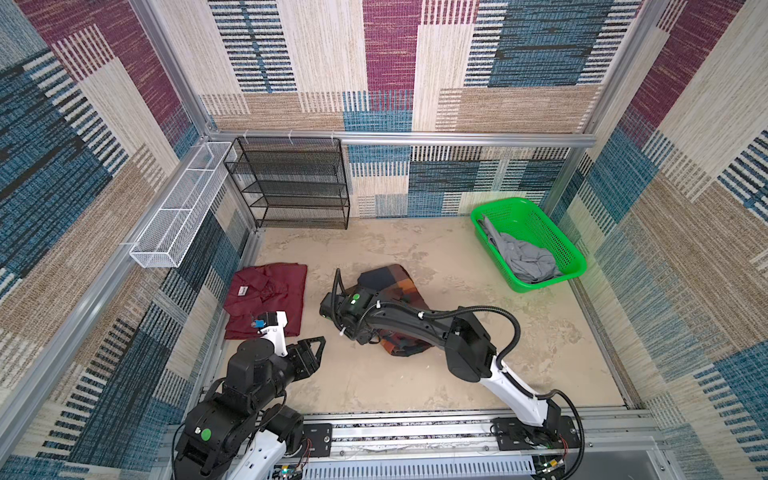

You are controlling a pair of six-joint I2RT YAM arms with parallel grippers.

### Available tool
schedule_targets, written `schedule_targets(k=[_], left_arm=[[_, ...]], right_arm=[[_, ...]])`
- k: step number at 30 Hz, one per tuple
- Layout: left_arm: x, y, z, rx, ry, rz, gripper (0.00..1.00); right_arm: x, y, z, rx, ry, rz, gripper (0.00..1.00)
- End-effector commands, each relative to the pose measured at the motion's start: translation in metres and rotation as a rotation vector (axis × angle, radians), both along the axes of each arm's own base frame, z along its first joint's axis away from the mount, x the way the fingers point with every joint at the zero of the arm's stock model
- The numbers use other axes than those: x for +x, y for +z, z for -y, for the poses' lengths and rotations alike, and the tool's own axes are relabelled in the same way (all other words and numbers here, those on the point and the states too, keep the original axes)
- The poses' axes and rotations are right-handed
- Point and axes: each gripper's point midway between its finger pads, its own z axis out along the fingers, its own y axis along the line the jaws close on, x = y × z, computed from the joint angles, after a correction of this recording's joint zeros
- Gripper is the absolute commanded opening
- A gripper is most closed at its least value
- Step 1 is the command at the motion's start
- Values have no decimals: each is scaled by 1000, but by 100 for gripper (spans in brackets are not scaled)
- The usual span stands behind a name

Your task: Fold and stack the long sleeve shirts

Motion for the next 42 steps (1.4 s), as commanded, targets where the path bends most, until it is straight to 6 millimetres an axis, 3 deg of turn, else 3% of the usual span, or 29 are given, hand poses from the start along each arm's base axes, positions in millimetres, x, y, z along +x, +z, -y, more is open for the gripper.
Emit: schedule_targets(k=[1,5,10,14,18,22,24,27,30,33,36,39,42], left_arm=[[-6,-11,-4,-7,27,-43,56],[-8,-13,-6,-12,37,-49,56],[-6,-20,-5,-6,43,-77,56],[-2,-24,-3,-3,47,-105,56],[2,-27,-2,2,47,-118,56],[5,-29,1,-4,50,-133,56],[6,-28,1,-8,53,-132,56],[7,-34,5,-27,47,-143,56],[11,-44,15,-62,22,-167,56],[16,-55,22,-77,16,-205,55],[22,-63,27,-87,12,-227,55],[26,-67,28,-85,17,-234,55],[26,-72,27,-81,28,-241,55]], right_arm=[[-12,-7,-13,41,7,-53,30],[-30,9,-38,179,52,-101,41],[-68,50,-71,432,148,-215,56],[-85,80,-73,580,188,-253,70],[-94,109,-75,697,226,-277,73],[-103,102,-71,686,255,-328,77],[-96,113,-62,682,253,-271,77],[-72,142,-43,828,229,-261,72],[-42,148,-18,925,202,-272,64],[-10,136,1,1003,173,-275,56],[17,92,16,966,85,-294,51],[22,50,12,929,25,-334,44],[9,20,4,965,-3,-410,43]])
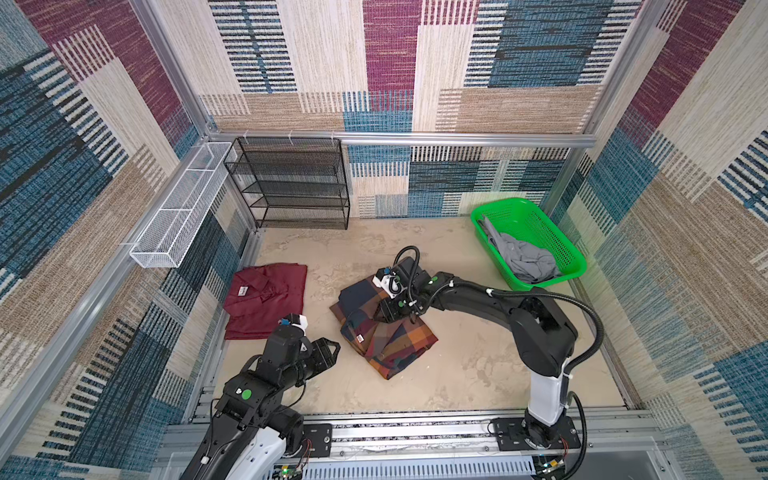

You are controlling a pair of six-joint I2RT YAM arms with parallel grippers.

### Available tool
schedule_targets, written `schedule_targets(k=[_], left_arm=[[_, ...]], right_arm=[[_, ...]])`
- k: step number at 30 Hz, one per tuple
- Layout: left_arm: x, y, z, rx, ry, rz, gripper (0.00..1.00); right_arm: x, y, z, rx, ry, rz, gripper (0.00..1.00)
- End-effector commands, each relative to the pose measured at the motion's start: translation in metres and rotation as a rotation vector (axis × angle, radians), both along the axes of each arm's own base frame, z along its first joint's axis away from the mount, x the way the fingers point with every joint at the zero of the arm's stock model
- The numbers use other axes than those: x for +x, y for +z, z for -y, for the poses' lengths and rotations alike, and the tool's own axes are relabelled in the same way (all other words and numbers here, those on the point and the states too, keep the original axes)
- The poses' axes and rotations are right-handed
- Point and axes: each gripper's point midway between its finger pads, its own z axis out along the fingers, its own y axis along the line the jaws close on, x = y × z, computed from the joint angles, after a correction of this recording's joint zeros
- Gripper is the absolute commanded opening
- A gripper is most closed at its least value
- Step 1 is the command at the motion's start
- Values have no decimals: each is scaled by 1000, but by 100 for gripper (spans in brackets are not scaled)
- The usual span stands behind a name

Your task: Fold and stack the long sleeve shirts

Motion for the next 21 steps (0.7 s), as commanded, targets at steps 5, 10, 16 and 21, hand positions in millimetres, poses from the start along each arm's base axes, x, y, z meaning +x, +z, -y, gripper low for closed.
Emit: schedule_targets(k=[5,10,16,21], left_arm=[[1,-16,5,-51,21,-23,55],[-4,-35,10,-67,6,-78,58],[-11,-55,14,-94,-4,-119,76],[-4,-75,23,-145,0,-119,78]], right_arm=[[-27,-36,-25,-4,10,-40,46],[-21,24,-21,48,2,70,64],[-16,91,-3,81,-6,195,78],[10,76,41,25,-60,193,82]])
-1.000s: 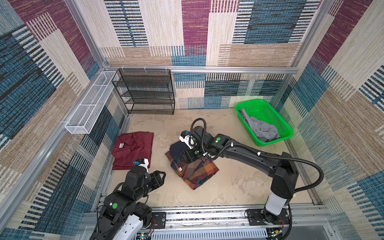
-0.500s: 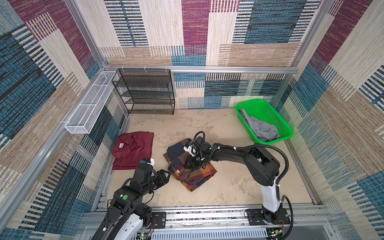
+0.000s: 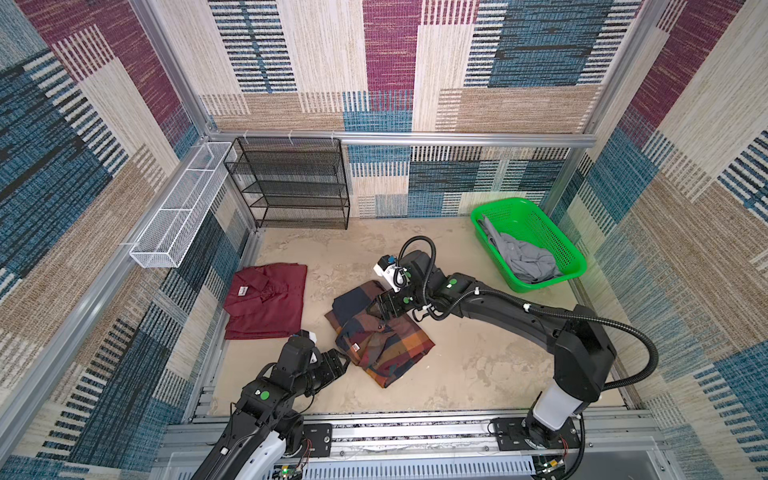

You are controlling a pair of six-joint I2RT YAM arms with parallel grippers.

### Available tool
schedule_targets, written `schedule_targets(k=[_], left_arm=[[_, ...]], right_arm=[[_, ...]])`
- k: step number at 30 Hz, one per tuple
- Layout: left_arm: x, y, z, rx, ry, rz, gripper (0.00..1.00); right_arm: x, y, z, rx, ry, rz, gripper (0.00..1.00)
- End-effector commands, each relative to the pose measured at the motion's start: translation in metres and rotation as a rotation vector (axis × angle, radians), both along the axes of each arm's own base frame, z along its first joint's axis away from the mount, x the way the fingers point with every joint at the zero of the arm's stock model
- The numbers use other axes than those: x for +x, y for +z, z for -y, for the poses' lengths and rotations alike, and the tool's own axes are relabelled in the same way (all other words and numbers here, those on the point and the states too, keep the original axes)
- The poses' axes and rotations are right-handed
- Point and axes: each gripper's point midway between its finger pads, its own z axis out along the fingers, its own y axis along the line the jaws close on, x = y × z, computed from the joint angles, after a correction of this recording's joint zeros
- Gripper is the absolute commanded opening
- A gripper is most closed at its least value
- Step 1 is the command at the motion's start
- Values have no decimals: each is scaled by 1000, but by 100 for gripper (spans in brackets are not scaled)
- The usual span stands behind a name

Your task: Fold and stack the long sleeve shirts

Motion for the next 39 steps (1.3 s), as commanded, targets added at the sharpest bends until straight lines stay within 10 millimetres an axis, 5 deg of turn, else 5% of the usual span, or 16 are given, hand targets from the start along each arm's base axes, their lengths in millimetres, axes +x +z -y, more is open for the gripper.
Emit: schedule_targets(k=[1,5,11,27,34,39], left_arm=[[14,3,11,-62,7,42,78],[25,-4,13,-42,21,39,78],[46,-1,26,-46,9,98,78],[61,-39,28,16,53,52,68],[69,-47,34,14,56,33,42],[78,-31,34,34,54,71,18]], right_arm=[[11,-28,32,-86,-24,-32,82],[21,-54,51,-130,-33,-58,82],[25,-85,54,-97,-21,-142,78],[6,-118,45,-29,41,-275,58],[-13,-120,45,14,55,-319,48],[-30,-119,30,44,92,-344,26]])
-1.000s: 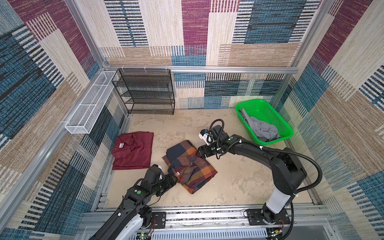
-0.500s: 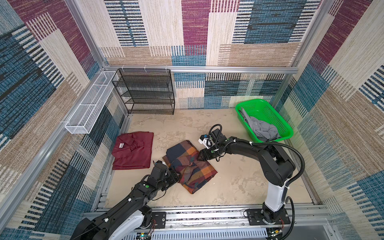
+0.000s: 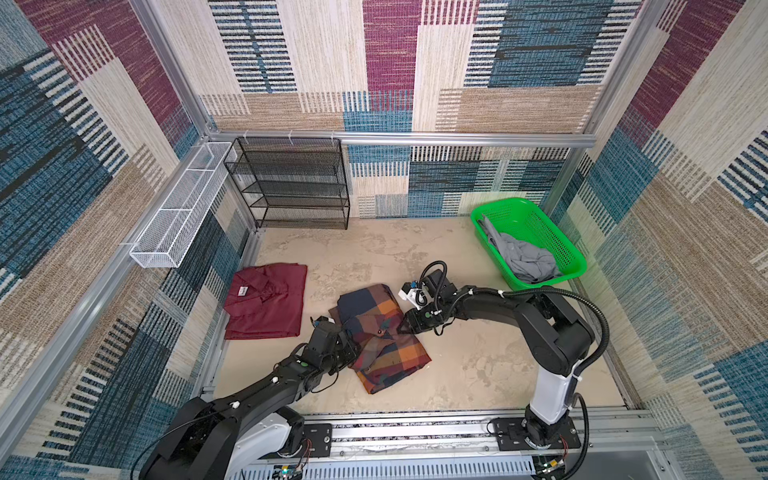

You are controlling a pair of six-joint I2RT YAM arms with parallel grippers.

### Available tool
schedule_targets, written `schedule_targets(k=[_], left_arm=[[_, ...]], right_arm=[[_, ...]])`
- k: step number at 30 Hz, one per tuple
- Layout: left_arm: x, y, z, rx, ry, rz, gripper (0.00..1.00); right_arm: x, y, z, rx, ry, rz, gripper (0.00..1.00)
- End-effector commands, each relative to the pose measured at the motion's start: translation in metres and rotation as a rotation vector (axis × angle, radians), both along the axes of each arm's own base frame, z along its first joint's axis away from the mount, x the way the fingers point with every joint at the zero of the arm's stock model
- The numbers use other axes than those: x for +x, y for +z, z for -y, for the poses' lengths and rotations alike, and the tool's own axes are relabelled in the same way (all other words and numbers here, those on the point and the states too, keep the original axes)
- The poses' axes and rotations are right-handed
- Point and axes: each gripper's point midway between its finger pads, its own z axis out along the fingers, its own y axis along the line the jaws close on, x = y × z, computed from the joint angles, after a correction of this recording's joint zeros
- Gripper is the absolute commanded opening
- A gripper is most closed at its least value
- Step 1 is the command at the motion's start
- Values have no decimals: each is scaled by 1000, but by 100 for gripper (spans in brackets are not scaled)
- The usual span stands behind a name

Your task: Fold and stack the long sleeve shirts

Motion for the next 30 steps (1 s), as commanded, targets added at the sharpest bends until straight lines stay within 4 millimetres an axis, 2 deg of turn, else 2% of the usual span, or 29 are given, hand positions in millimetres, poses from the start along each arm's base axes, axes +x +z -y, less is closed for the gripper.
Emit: schedule_targets(k=[1,3,6,8,12,16,20,22,24,27,30], left_arm=[[10,15,-2,31,6,44,13],[16,28,-1,39,-4,75,0],[22,44,-6,65,-2,105,0],[26,57,-11,65,9,134,0],[31,88,-27,85,33,178,0],[36,129,-48,126,49,224,0],[44,163,-85,188,91,237,0],[49,172,-107,224,124,233,0],[56,175,-129,236,161,212,0],[64,175,-158,152,247,182,0],[68,172,-195,176,363,156,0]], right_arm=[[-7,12,-19,69,28,3,21],[-8,13,-25,84,31,10,11],[-3,18,-28,98,3,25,0],[0,31,-33,128,-9,42,0],[0,75,-64,199,2,109,0],[-4,127,-109,282,30,180,0],[-1,158,-144,348,11,201,0],[0,165,-160,373,1,205,0],[4,167,-174,386,-12,198,0],[10,171,-195,423,-30,191,0],[16,174,-222,455,-20,192,0]])
